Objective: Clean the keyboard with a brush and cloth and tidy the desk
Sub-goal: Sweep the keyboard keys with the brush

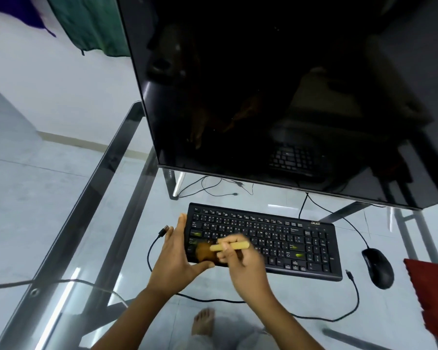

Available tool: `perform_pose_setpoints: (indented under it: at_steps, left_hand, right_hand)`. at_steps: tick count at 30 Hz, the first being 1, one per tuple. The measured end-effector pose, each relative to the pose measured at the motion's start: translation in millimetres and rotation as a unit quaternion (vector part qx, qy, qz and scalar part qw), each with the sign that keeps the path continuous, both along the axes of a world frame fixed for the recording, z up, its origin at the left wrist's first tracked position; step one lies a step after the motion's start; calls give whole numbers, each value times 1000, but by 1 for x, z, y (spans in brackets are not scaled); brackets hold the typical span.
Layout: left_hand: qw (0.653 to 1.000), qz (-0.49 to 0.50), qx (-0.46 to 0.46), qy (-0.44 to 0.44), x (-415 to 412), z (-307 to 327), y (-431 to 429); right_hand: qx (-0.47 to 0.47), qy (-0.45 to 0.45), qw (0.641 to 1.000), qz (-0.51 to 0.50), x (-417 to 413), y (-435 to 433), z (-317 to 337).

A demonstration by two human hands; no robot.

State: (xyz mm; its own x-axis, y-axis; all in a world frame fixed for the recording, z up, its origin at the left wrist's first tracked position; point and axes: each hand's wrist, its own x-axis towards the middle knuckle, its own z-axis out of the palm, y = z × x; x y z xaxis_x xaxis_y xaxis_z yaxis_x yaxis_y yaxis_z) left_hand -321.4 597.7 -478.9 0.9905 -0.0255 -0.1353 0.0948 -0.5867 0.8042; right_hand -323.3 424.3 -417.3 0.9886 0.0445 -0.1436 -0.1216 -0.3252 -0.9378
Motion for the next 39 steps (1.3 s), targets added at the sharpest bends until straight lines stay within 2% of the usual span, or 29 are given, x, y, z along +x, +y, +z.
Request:
perform_pose_setpoints:
  at_steps: [3, 5, 7, 8, 12, 14, 16, 17, 20, 22, 23, 25, 27, 29, 31, 33, 35, 37, 39]
  left_hand:
    - [1000, 3, 5, -12, 0, 1, -1]
    - [999, -10, 21, -37, 1, 1, -1]
    - [997, -32, 47, -50, 4, -2, -2]
    - [996, -39, 60, -51, 4, -3, -2]
    - [997, -31, 68, -28, 4, -10, -1]
    - [997, -26, 70, -26, 4, -11, -1]
    - [996, -28, 74, -32, 4, -9, -2]
    - [996, -29, 74, -37, 3, -8, -2]
    - [996, -26, 76, -26, 3, -6, -3]
    - [996, -23, 79, -23, 4, -9, -3]
    - [996, -23, 82, -22, 3, -10, -2]
    - [996, -21, 85, -19, 2, -11, -2]
    - [996, -14, 83, -12, 1, -8, -4]
    - [997, -9, 77, -16, 1, -5, -5]
    - [997, -8, 77, -28, 1, -3, -5]
    - [996, -9, 81, -31, 1, -2, -5]
    - [996, -8, 87, -34, 0, -1, -6]
    - [995, -10, 86, -40, 0, -1, -7]
    - [996, -10, 82, -44, 1, -1, -7]
  right_hand:
    - [-64, -84, 994, -17, 12, -23, 2]
    - [-49, -55, 997, 8, 13, -28, 7]
    - [-49, 8, 996, 79, 11, -27, 9]
    - [-62, 5, 993, 100, 12, -29, 8]
    - [-139, -121, 983, -6, 24, -48, 8]
    - [-103, -97, 990, -9, 24, -52, 9]
    - [-94, -28, 992, 81, 19, -49, 9]
    - [-120, -21, 987, 105, 17, -51, 9]
    - [-183, -117, 976, 25, 25, -60, 6]
    - [-131, -104, 986, -21, 29, -54, 12]
    - [-98, -60, 993, -8, 31, -47, 17]
    - [-76, 19, 993, 86, 35, -33, 19]
    - [-133, -7, 983, 123, 45, -27, 17]
    - [-173, -93, 978, 65, 58, -20, 16]
    - [-146, -135, 980, 11, 65, -8, 19]
    - [-96, -81, 991, 49, 69, 7, 20]
    - [-116, -61, 987, 90, 71, 16, 16]
    - [-147, -102, 983, 44, 78, 19, 16]
    - [-114, -103, 988, 7, 82, 22, 20]
